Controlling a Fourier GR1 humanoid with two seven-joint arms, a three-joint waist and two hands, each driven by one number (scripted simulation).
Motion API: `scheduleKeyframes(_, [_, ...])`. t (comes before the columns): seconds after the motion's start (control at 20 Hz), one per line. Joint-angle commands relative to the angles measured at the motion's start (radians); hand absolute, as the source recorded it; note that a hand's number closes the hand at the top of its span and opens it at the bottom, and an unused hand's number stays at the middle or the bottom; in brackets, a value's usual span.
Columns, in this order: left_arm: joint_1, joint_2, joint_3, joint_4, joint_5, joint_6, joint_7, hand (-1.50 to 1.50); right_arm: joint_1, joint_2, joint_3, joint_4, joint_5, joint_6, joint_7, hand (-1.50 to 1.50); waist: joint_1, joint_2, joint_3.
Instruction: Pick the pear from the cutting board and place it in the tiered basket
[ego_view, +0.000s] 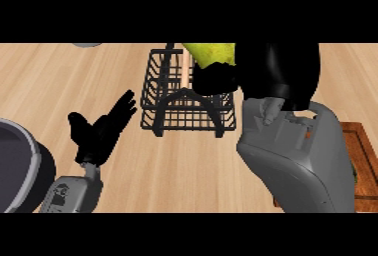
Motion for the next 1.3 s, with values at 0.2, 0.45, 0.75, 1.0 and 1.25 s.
scheduleKeyframes(0.2, [-0.022,0.001,0.02,0.063,0.001,-0.016,-0.052,0.0,-0.165,0.006,-0.007,0.412,-0.097,-0.332,0.032,1.5,-0.003,0.004,0.0])
scheduleKeyframes(0.45, [-0.024,-0.015,-0.005,0.018,0.0,-0.011,-0.017,0.0,-0.146,0.006,-0.058,0.487,-0.25,-0.587,-0.06,1.5,0.032,0.014,0.001])
scheduleKeyframes(0.75, [-0.055,0.005,0.023,0.048,0.013,-0.026,-0.006,0.0,-0.219,0.006,0.048,0.687,-0.461,-0.791,-0.262,-1.5,0.028,0.011,0.001])
scheduleKeyframes(1.0, [-0.016,-0.049,-0.039,0.031,-0.038,0.014,-0.026,0.0,-0.32,0.006,0.071,0.833,-0.541,-0.927,-0.427,-1.5,0.041,0.014,0.0])
scheduleKeyframes(1.25, [-0.031,-0.034,-0.004,0.021,-0.006,0.005,0.004,0.0,-0.397,0.006,0.12,0.925,-0.486,-1.098,-0.376,-1.5,0.008,0.002,0.0])
